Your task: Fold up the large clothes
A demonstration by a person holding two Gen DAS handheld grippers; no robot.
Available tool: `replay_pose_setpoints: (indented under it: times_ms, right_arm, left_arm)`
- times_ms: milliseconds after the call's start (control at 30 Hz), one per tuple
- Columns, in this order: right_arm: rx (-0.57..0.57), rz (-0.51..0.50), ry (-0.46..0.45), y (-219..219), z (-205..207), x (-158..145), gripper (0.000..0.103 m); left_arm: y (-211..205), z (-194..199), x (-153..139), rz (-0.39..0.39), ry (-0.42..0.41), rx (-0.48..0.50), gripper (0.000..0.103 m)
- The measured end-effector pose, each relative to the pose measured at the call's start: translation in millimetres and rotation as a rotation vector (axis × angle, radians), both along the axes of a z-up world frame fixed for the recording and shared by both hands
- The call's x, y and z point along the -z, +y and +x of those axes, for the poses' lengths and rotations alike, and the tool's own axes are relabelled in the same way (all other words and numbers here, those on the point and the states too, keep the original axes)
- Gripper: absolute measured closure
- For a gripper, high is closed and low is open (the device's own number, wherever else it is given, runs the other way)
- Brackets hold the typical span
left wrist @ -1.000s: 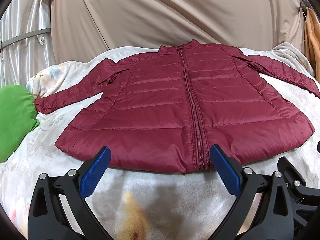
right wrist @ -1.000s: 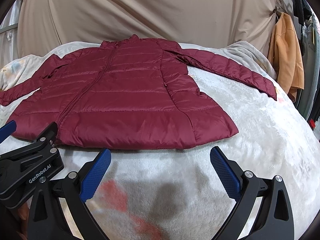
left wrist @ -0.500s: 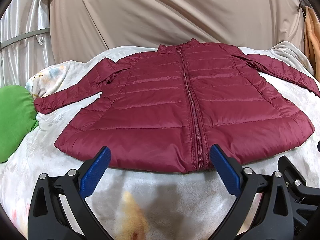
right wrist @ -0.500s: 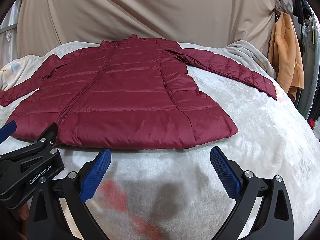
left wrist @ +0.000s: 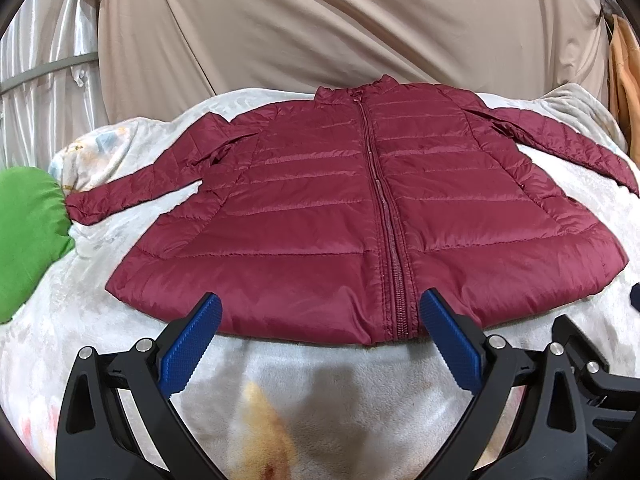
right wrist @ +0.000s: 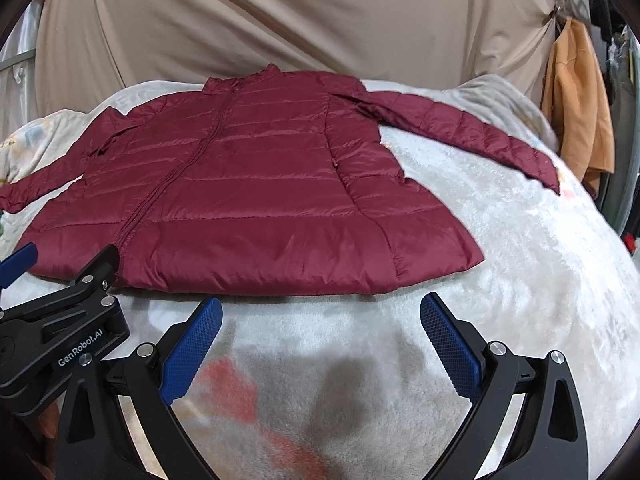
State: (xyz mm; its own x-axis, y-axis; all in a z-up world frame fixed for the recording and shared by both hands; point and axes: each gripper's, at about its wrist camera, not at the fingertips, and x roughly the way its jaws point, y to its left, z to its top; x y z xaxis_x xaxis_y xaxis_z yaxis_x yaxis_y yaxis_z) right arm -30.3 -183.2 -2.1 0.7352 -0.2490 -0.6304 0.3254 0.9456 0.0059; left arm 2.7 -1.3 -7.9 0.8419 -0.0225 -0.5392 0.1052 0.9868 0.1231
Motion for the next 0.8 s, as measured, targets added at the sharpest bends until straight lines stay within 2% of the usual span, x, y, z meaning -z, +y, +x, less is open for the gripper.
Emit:
replay_pose_setpoints:
  times_ms: [100, 167, 300, 367, 500, 633, 733, 800]
  right_arm:
    - [-0.022, 0.068, 0.000, -16, 0, -7, 0.010]
    - [-0.009, 0.062, -0.034, -37, 0, -22, 0.011]
    - [0.091, -0.029, -0.153, -114, 3, -56, 0.008]
    - [0.184, -0.025, -0.146, -181, 18, -60, 0.008]
    - [0.427, 0.087, -0.099, -306, 36, -40, 0.008]
    - [0.617, 0.226, -0.057, -397, 41, -10, 0.013]
    - [0.674, 0.337, -0.067, -432, 42, 9, 0.014]
    - [0.694, 0.391, -0.062, -447, 48, 21, 0.021]
  left_arm:
    - [13, -1, -5, -0.098, 0.007, 0.041, 0.006]
    - [25, -2, -17, -0.140, -0.020, 0.047, 0.006]
    - [46, 10, -43, -0.117, -0.067, 0.022, 0.005]
    - [57, 25, -50, -0.088, -0.061, -0.008, 0.005]
    - [80, 62, -52, -0.084, -0.005, -0.048, 0.005]
    - [101, 92, -52, -0.123, 0.044, -0.057, 0.005]
    - [115, 115, -52, -0.171, 0.077, -0.068, 0.005]
    - [122, 129, -54, -0.202, 0.092, -0.079, 0.005]
